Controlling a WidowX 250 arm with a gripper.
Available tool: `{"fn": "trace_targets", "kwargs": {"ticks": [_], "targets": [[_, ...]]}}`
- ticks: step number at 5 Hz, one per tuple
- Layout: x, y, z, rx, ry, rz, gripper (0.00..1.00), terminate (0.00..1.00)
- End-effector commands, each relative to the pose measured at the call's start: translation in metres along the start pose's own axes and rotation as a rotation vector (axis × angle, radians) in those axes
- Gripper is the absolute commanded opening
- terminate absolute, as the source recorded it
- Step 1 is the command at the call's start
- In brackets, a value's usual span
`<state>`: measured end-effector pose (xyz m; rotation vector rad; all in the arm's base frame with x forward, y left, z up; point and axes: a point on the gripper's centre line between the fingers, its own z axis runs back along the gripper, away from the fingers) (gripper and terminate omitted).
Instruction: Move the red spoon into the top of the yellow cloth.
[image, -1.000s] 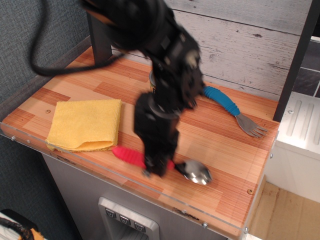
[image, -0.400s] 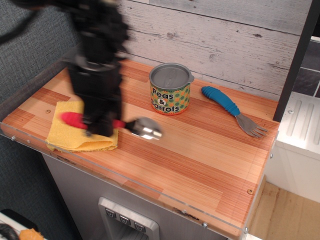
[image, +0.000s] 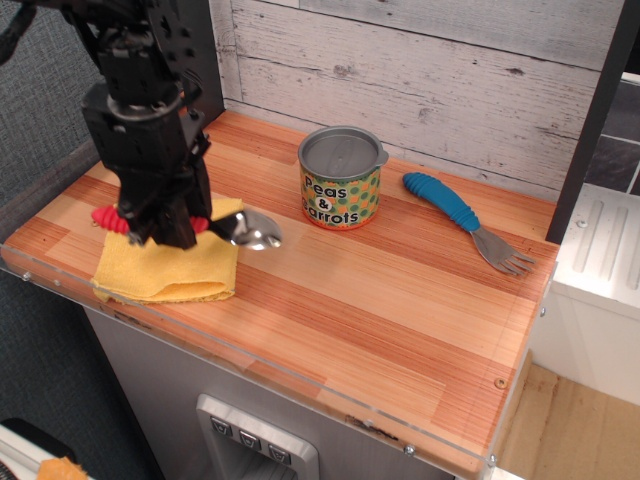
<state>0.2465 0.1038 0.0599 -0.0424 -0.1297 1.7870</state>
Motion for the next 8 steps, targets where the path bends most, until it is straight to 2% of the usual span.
{"fn": "trace_targets", "kwargs": {"ticks": [1,2,3,8], "targets": [[0.003,-0.032,-0.014,-0.026,0.008,-0.041,0.00,0.00],[0.003,-0.029,-0.018,-0.016,0.032,-0.039,0.00,0.00],[0.001,-0.024,-0.013,-0.015,0.021,-0.033,0.00,0.00],[0.001,-0.016,-0.035,0.052,0.035,-0.063,0.00,0.00]]}}
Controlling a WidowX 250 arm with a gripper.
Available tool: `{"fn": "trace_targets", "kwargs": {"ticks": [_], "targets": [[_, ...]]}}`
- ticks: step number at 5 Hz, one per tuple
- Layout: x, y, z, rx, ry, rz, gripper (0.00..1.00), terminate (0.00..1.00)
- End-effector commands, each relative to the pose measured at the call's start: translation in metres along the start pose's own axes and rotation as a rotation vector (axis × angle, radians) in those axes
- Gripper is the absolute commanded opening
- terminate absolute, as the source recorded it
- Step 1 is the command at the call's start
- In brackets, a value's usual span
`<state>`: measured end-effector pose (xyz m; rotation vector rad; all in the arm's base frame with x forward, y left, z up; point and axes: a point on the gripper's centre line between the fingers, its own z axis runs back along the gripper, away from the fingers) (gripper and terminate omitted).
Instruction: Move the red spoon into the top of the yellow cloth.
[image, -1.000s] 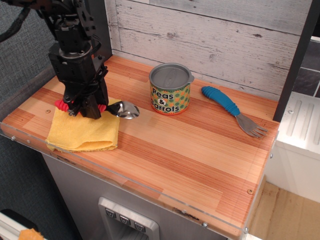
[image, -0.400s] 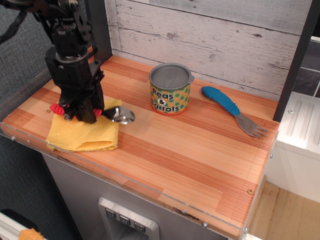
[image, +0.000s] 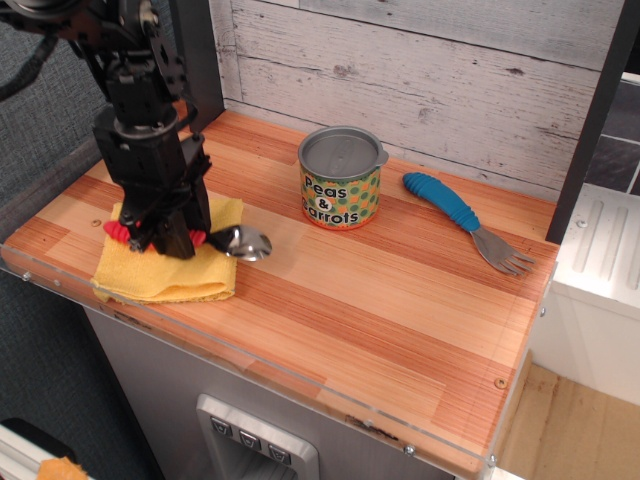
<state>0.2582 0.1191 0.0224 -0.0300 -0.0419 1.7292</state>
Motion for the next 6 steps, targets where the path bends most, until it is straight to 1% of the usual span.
{"fn": "trace_targets", "kwargs": {"ticks": [1,2,4,5,6], "targets": [[-0.009,-0.006,0.003,-0.008,-0.010,-0.011,1.00,0.00],[-0.007,-0.007,0.009,-0.012,-0.015,-0.012,1.00,0.00],[-0.004,-0.012,0.038,-0.043,-0.042,-0.030,1.00,0.00],[-0.007,-0.016,0.054,-0.046,-0.060,-0.063,1.00,0.00],[-0.015,-0.020,0.069,-0.048,-0.081,-0.164,1.00,0.00]]}}
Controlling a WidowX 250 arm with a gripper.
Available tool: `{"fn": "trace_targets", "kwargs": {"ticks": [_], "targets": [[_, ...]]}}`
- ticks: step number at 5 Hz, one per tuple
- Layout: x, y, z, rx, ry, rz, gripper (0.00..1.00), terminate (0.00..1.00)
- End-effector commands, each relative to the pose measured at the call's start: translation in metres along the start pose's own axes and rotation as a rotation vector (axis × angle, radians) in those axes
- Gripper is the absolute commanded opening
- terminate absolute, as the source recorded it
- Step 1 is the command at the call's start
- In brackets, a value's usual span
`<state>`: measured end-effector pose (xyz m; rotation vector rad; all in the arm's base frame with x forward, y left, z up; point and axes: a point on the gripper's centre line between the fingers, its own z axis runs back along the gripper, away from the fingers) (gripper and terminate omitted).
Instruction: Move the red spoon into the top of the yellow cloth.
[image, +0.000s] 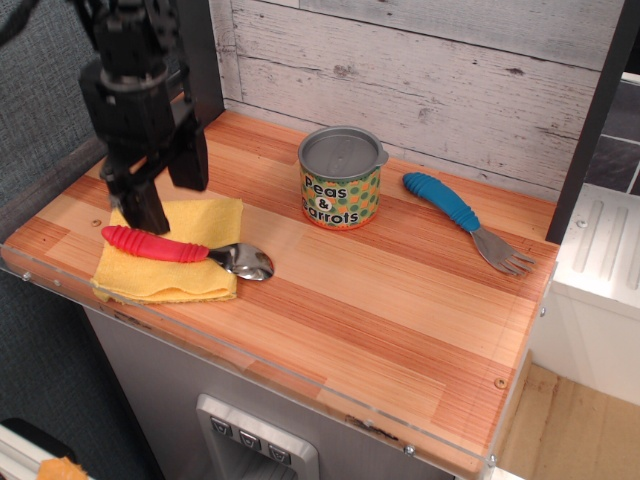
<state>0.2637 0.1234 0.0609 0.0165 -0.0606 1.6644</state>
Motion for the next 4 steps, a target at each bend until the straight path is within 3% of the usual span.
{"fn": "trace_targets", "kwargs": {"ticks": [1,2,3,4], "targets": [[-0.029,-0.018,0.044,-0.023,-0.057,-0.352,1.00,0.00],[-0.040,-0.024,0.052,-0.037,-0.011,-0.600,1.00,0.00],[-0.055,-0.024,0.058,-0.128,-0.026,-0.844,1.00,0.00],[-0.069,-0.020,0.059,-0.133,-0.047,-1.097,1.00,0.00]]}}
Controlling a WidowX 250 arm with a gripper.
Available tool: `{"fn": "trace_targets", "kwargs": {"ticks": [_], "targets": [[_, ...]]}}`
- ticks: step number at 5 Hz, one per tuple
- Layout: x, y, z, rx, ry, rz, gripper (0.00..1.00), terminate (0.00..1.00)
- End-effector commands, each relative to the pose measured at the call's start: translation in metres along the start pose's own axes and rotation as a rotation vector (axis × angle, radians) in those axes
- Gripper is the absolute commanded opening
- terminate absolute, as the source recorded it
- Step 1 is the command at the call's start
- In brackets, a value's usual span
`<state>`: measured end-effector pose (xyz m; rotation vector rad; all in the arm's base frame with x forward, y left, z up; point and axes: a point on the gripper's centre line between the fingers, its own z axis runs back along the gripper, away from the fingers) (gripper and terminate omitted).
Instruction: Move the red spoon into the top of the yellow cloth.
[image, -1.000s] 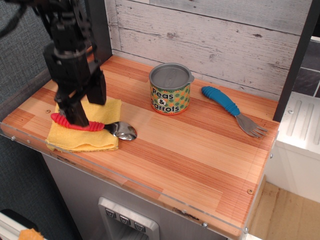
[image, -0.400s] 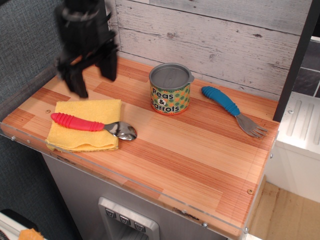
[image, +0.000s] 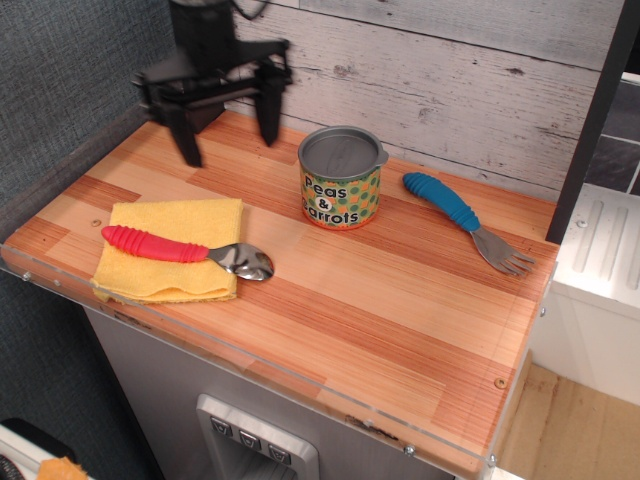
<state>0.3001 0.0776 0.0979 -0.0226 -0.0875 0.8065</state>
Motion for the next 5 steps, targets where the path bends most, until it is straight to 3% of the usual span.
{"fn": "trace_targets", "kwargs": {"ticks": [1,2,3,4,5], "targets": [[-0.033,-0.006,0.023,-0.042,-0.135,-0.497,1.00,0.00],[-0.039,0.006,0.027,-0.094,-0.057,-0.696,1.00,0.00],[-0.054,0.015,0.027,-0.066,-0.028,-0.717,1.00,0.00],[-0.070,0.024,0.035,-0.009,-0.031,-0.655,1.00,0.00],[-0.068,0.028,0.036,0.055,-0.048,-0.581,1.00,1.00]]}}
